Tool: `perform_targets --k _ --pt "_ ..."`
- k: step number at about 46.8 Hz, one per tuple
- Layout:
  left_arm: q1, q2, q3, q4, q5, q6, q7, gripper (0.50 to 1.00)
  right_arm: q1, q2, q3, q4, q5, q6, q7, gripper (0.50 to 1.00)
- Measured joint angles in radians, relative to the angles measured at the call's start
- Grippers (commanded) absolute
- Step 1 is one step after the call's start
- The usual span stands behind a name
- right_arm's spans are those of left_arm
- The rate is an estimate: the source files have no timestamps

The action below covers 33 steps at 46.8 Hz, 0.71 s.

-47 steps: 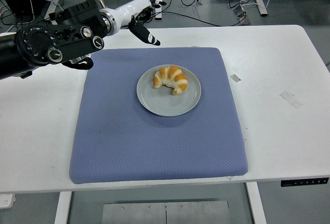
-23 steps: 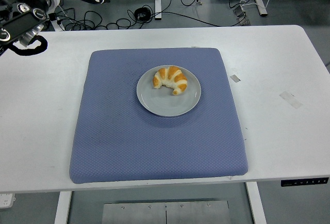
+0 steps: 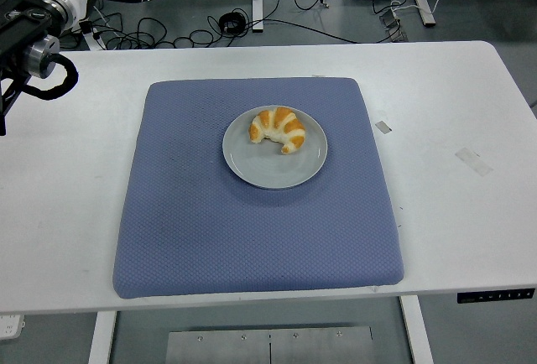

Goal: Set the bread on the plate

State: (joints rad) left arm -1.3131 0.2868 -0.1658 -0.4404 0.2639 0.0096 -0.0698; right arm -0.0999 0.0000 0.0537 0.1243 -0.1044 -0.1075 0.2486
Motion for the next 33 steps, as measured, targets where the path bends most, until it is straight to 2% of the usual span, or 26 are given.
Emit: perform_targets --k 16,22,33 --pt "0.019 -0.062 -0.037 0.152 -0.141 -0.16 -0.004 0.975 0.0 0.0 0.001 0.005 0.0 0.0 0.0 1.0" --pt "0.035 -0.083 -0.104 0.194 -0.185 -0.212 -0.004 0.975 -0.003 0.0 0.0 0.006 0.0 0.0 0.0 1.0" --pt "0.106 -0.09 -0.251 0.199 -0.227 -0.244 0.001 0.977 -0.006 0.0 0.0 0.007 0.0 0.001 0.0 1.0"
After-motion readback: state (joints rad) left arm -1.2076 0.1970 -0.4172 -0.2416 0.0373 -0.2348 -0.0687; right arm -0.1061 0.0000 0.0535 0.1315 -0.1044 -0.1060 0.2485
